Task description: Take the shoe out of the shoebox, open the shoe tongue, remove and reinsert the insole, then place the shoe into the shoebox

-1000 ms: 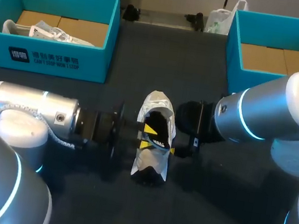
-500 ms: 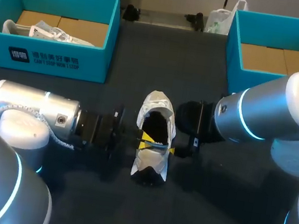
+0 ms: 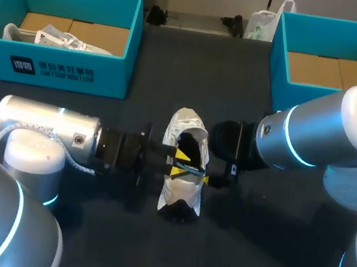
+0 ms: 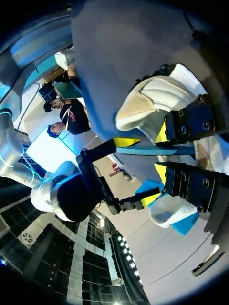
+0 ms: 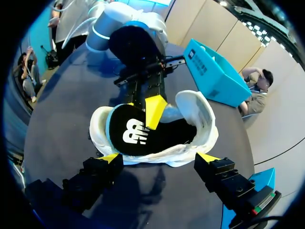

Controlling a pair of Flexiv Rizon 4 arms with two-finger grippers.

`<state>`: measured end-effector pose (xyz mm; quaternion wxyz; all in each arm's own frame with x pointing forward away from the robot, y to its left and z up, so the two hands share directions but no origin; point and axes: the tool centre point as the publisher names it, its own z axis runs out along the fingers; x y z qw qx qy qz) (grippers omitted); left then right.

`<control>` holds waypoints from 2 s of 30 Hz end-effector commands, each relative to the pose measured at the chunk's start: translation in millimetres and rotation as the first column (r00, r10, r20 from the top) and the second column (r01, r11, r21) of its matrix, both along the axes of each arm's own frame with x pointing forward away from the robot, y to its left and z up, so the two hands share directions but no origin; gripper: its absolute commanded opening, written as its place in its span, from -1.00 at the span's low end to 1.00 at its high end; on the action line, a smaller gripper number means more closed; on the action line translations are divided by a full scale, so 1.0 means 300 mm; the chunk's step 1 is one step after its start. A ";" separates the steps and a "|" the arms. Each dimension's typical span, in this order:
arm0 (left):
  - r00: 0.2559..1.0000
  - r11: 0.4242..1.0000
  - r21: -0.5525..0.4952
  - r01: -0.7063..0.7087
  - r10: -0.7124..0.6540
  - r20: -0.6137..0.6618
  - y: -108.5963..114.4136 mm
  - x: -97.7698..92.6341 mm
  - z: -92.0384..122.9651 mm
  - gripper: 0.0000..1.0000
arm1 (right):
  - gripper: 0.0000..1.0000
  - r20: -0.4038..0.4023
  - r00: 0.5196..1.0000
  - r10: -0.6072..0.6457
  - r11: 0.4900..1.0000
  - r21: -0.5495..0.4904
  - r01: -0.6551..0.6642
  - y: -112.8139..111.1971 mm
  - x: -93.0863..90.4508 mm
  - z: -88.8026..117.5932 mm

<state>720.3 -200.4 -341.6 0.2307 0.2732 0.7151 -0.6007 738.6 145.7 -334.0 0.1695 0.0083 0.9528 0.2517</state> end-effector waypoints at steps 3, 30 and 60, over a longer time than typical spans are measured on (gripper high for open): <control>1.000 1.000 -0.020 0.007 -0.007 0.004 0.029 -0.039 0.041 -0.52 | 1.00 0.002 1.000 -0.002 1.000 0.001 0.002 0.002 -0.003 -0.004; 0.998 0.997 0.058 0.057 -0.058 0.001 0.035 -0.014 -0.070 -1.00 | 1.00 0.002 1.000 -0.002 1.000 0.001 0.002 0.002 -0.003 -0.004; 0.998 0.997 -0.041 0.067 -0.066 0.014 0.060 -0.072 0.099 -0.19 | 1.00 0.002 1.000 -0.002 1.000 0.001 0.002 0.002 -0.003 -0.004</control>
